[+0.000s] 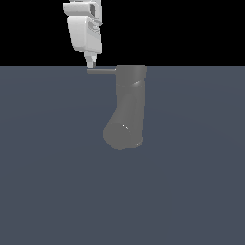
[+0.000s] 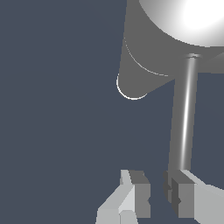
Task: Turn on the faucet by rotating a designated handle.
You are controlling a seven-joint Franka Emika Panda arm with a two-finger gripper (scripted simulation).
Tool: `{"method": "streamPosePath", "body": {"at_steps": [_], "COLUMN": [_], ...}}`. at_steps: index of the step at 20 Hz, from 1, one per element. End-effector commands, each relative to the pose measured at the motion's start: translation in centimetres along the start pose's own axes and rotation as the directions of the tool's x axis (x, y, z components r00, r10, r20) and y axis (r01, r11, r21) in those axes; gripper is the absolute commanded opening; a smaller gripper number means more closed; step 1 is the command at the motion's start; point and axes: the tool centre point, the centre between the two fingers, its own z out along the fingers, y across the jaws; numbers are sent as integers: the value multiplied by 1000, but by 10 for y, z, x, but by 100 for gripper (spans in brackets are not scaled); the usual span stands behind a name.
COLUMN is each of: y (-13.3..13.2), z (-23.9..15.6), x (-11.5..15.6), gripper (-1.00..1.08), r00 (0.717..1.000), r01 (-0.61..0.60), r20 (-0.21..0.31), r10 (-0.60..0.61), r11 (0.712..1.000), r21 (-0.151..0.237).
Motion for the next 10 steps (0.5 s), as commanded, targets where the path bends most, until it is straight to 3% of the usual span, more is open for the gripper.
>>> {"method": "streamPosePath", "body": {"at_steps": [1,10], "y": [-5,-12], "z": [16,20], "x": [11,16], "gripper": [-100,-100], "r00": [999,997], "r01": [-43,-78], "r20": [-5,-6], "r10": [43,78], "r11": [999,997], "r21": [-19,-19]}}
